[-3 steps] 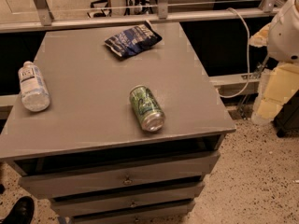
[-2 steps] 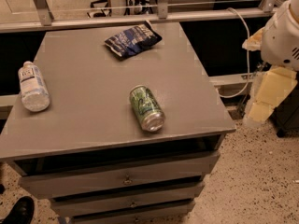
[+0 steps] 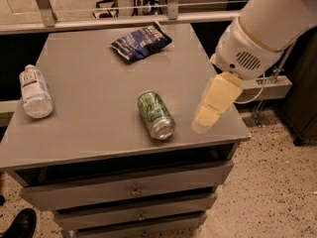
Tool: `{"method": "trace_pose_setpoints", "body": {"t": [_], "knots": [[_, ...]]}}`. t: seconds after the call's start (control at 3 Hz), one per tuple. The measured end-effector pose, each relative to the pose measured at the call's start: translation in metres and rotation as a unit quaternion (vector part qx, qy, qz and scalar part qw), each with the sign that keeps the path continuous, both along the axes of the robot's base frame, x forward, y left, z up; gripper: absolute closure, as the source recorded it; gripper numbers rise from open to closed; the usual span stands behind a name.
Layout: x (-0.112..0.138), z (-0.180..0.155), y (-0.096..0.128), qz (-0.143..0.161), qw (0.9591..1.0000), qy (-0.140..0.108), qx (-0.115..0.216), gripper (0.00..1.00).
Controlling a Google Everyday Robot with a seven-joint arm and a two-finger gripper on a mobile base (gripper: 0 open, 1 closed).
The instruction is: Place green can upright
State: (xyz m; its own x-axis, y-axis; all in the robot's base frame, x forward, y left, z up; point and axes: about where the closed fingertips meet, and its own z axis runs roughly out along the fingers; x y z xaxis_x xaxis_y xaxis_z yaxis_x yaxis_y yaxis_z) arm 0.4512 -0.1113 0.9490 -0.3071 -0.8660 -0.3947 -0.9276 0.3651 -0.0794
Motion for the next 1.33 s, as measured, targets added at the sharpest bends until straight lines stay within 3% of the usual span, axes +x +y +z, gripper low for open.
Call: {"method": "trace_pose_setpoints", "body": {"t": [0.33,0.67,1.0,1.33], "knots": [[0.014,-0.009,0.065,-0.034,0.9968,0.054,0.048,0.0],[0.024,-0.026,0.091,-0.082,0.9941,0.058,0.042,0.0],[0.039,-0.051,0.104,-0.136,0.9897,0.044,0.01,0.0],[0.05,-0.08,0.105,-0.189,0.9807,0.041,-0.029,0.0]]}}
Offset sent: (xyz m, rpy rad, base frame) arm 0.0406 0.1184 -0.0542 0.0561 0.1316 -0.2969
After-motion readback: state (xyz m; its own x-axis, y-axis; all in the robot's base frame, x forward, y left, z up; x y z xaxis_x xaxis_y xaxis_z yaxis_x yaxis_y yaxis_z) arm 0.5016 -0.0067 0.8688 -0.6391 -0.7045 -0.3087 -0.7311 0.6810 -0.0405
